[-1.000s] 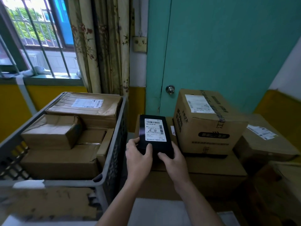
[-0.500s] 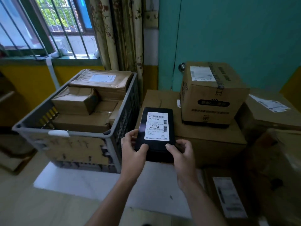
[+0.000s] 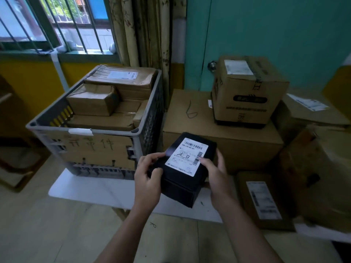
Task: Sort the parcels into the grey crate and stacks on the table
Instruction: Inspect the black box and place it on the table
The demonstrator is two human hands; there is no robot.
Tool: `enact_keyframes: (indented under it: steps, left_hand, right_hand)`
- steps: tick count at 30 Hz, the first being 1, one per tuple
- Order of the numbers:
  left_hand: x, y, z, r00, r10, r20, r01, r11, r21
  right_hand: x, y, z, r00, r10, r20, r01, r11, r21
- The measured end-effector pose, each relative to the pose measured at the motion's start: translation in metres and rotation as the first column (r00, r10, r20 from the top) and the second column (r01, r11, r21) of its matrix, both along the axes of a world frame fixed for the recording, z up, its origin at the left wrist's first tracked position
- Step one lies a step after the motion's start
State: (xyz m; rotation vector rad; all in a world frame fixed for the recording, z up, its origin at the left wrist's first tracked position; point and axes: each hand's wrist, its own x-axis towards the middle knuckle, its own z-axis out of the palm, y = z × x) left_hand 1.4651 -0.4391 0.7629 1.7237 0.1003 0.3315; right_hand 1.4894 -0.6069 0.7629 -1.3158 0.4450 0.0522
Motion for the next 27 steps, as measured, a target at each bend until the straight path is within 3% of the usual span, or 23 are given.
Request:
enact_keyframes:
  steps: [10,15,27]
  left_hand:
    - [0.001,0.011,-0.048,0.986,0.016,-0.169,-0.011,0.999,0.031]
    - [0.009,0.017,-0.066,0.968,-0.012,-0.252,0.04,0.993,0.108]
    - [0.001,0.034,-0.102,0.92,-0.247,-0.304,0.283,0.956,0.08]
  right_hand:
    - [-0.025,0.04,-0.041,0.977,0.01,-0.214,-0.015,1.0,-0.022]
    - [-0.027,0.044,-0.044,0.973,0.051,-0.224,-0.062,0.997,-0.045]
    - [-0.048,0.049,-0.075,0.981,-0.015,-0.193,0.025,0.999,0.048]
